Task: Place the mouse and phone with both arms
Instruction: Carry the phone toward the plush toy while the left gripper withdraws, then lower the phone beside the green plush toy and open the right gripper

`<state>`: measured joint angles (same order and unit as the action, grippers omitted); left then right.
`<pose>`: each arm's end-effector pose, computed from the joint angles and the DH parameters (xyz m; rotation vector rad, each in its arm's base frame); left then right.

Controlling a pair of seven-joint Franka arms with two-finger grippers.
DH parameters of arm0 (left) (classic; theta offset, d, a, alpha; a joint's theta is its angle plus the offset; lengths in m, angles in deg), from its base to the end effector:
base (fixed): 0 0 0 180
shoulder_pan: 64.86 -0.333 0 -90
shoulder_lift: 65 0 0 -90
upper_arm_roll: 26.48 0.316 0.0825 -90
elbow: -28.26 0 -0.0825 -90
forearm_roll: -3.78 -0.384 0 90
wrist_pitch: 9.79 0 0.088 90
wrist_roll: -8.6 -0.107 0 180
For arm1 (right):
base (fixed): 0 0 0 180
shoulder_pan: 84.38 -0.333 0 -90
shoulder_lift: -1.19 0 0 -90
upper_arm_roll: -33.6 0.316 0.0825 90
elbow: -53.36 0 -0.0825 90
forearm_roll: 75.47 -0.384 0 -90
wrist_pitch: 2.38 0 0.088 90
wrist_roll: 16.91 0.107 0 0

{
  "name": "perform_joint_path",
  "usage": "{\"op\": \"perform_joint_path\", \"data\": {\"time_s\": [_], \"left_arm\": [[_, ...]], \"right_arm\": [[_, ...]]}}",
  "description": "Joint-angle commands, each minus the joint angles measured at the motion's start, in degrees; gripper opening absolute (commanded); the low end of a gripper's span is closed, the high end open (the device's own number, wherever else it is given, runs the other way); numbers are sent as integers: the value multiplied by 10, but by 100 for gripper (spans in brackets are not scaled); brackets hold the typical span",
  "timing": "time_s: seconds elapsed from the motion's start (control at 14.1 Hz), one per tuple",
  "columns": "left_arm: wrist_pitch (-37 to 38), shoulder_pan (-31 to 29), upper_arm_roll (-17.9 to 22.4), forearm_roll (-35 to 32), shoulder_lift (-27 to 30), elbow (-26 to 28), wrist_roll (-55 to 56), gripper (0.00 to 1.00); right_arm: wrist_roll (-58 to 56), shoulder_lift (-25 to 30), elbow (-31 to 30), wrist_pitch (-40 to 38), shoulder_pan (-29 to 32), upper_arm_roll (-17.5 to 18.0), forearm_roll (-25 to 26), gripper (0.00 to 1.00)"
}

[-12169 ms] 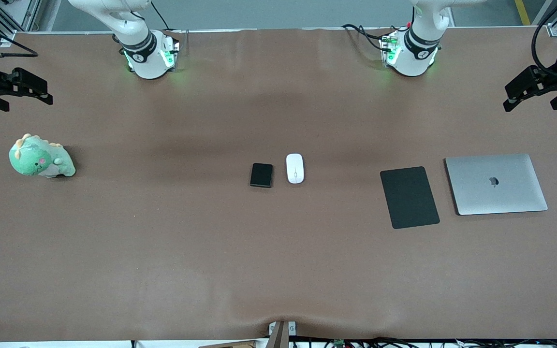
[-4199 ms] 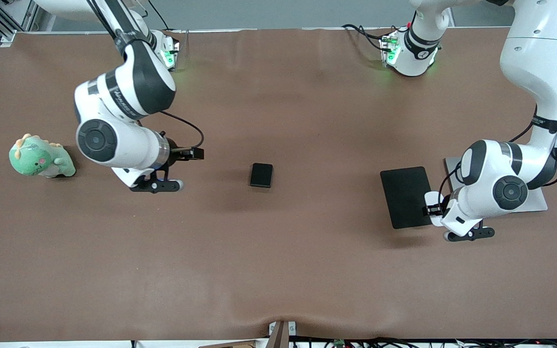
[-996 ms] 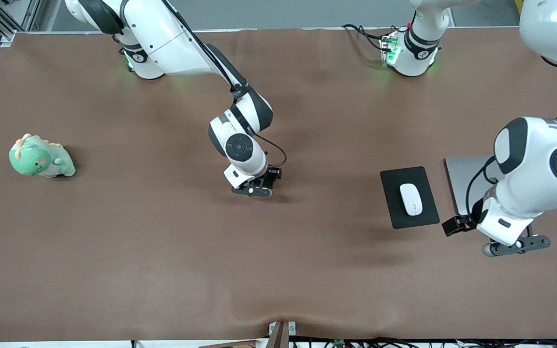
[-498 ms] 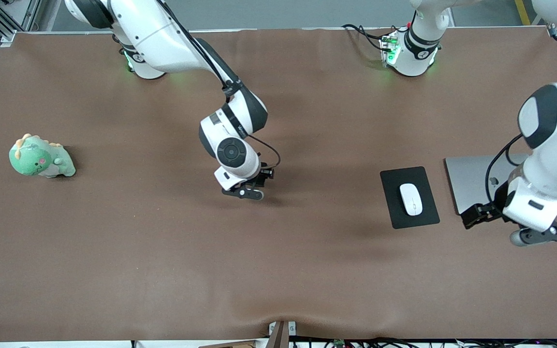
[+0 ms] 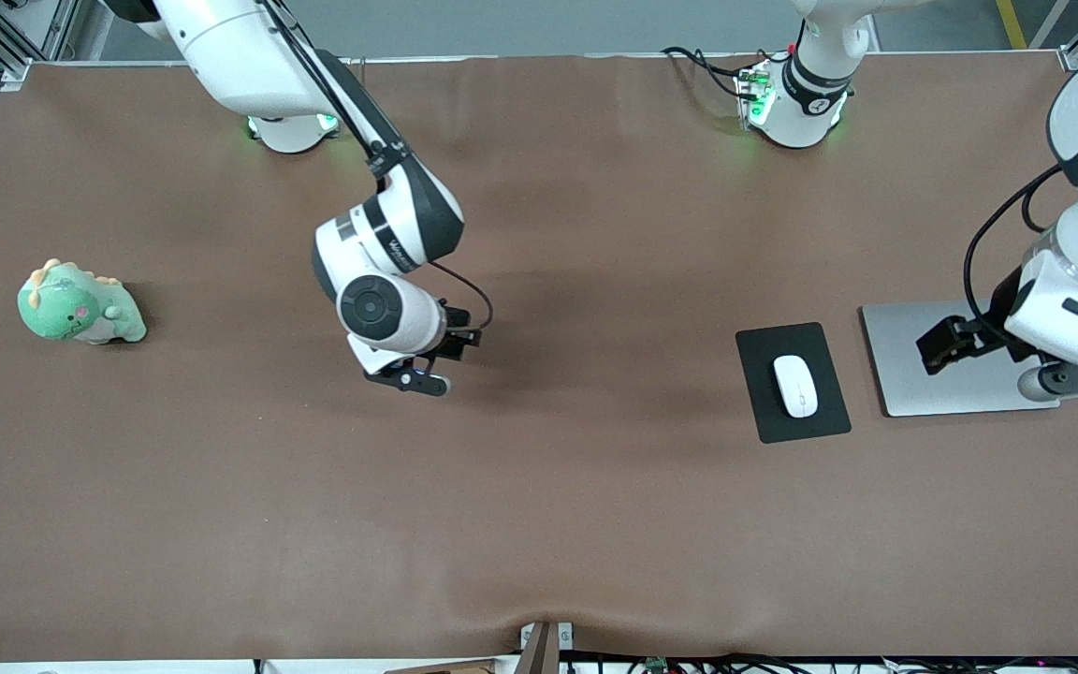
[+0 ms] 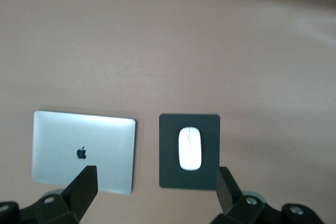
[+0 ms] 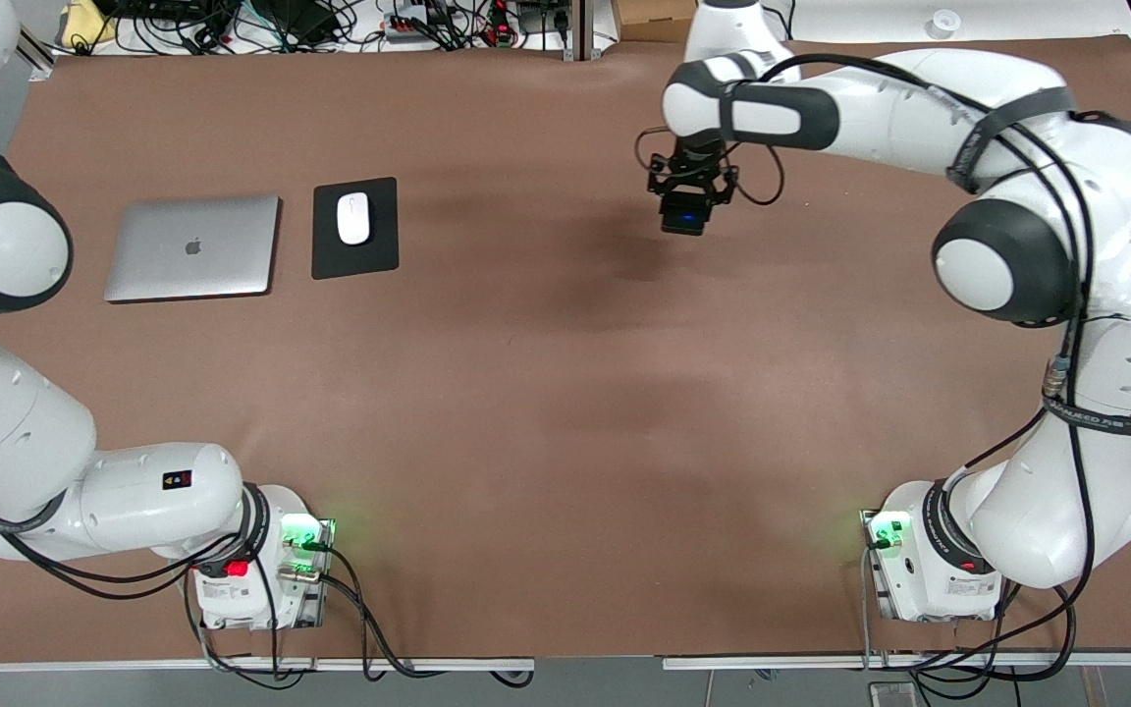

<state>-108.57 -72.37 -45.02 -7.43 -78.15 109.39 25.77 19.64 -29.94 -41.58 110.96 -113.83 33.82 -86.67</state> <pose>0.6306 -0.0810 0.5829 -3.0359 -0.1477 -0.1783 0.5640 0.3352 0.2787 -3.0697 0.3361 0.4344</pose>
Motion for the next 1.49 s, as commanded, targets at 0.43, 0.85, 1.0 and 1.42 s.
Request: {"op": "perform_joint_path", "data": {"time_s": [0.43,0.85,1.0,1.42], "left_arm": [[100,-9,-5,56,77,13,-26,100],[120,-42,-3,112,117,31,-75,100],[129,-42,-4,112,120,31,-76,100],[136,-42,-3,112,128,30,-78,100]], "right_arm": [[-110,173,-197,2,115,7,48,0],[-224,207,-249,0,202,7,75,0],[-261,219,-269,5,229,7,75,0],[-379,224,-325,56,313,7,81,0]]}}
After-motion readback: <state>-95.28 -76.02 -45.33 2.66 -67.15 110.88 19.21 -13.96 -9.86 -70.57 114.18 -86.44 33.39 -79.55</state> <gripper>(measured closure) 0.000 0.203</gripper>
